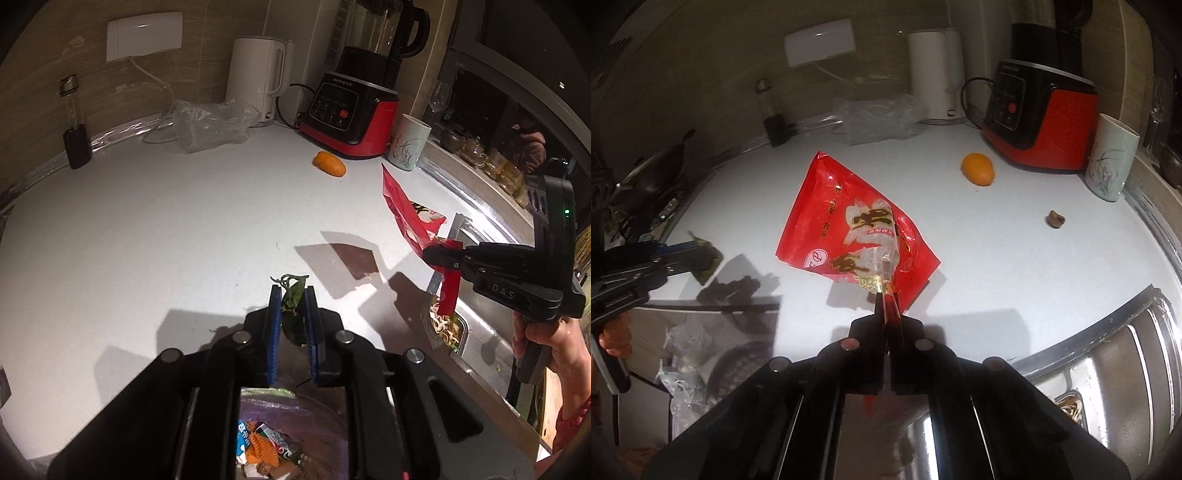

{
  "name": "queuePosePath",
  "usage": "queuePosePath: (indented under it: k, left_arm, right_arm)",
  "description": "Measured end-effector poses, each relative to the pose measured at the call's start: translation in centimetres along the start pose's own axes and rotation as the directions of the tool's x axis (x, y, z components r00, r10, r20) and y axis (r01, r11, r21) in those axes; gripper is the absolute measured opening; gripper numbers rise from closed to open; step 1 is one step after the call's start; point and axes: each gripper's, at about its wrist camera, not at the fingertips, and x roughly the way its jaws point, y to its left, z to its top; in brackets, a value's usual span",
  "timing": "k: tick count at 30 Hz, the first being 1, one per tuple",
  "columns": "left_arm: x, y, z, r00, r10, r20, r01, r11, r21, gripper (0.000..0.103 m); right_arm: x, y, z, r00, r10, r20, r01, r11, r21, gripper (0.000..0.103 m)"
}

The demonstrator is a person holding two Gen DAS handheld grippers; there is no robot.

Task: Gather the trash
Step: 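Carry the pear and red packet over the bin and open both tools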

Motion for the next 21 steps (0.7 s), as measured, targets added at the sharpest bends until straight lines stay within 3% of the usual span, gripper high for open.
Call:
queuePosePath:
  k: [6,13,21]
  left_arm:
    - [-4.0,0.6,-4.5,0.999,0.041,0.001,-0.041,0.998,-0.037,0.012]
    - [-7.2,2.1,-9.9,0.992,0.117,-0.037,-0.121,0.987,-0.102,0.012]
    - [-9.2,3.7,-14.4,0.983,0.164,-0.078,-0.175,0.972,-0.160,0.012]
  right_arm:
    - [-1.6,7.2,-3.1,0.992,0.110,-0.057,-0.115,0.990,-0.086,0.002]
    - [-0.2,13.8,-7.2,0.959,0.221,-0.178,-0.245,0.961,-0.129,0.003]
    - [4.4,18.9,-11.9,0.921,0.207,-0.329,-0.275,0.945,-0.176,0.003]
